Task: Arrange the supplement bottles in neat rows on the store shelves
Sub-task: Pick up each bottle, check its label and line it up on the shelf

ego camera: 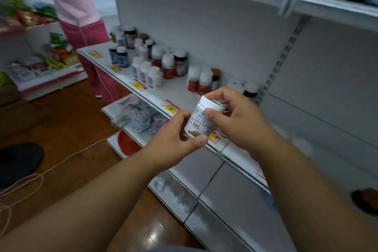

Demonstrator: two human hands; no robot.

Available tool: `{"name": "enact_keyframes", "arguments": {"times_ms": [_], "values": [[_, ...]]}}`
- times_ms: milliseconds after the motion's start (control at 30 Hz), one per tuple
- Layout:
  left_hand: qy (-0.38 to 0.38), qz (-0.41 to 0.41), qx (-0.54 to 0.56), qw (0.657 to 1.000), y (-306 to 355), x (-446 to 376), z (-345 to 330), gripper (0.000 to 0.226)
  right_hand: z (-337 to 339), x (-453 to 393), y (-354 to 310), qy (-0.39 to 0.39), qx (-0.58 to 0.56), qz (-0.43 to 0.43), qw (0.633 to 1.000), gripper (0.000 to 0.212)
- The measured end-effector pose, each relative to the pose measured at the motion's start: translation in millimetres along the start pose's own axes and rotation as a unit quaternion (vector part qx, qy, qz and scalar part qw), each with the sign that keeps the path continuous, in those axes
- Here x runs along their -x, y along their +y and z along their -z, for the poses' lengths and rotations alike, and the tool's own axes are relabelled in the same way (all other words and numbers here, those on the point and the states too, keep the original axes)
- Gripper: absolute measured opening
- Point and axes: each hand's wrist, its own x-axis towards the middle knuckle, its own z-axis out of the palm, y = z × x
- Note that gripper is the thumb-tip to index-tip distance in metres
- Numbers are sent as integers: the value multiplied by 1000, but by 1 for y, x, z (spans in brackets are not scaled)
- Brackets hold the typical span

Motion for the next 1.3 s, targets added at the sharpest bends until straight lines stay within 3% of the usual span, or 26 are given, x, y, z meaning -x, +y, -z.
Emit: {"name": "enact_keyframes", "arguments": {"times_ms": [300, 567, 733, 1000, 1167, 1300], "values": [[137, 29, -103, 985, -45, 11, 265, 65, -211, -148, -85, -80, 1, 66, 995, 22], [137, 27, -125, 982, -110, -74, 372, 70, -289, -273, -84, -107, 71, 67, 989, 24], [139, 55, -204, 967, -149, -147, 440, 73, -331, -376, -69, -109, 105, 72, 986, 25], [100, 39, -330, 938, -191, -259, 539, 77, -387, -504, -62, -96, 203, 79, 971, 30], [61, -57, -412, 907, -234, -337, 595, 74, -438, -561, -39, -11, 227, 29, 973, 40], [-67, -84, -462, 881, -274, -405, 636, 92, -479, -595, -10, 44, 262, -46, 963, 53]]}}
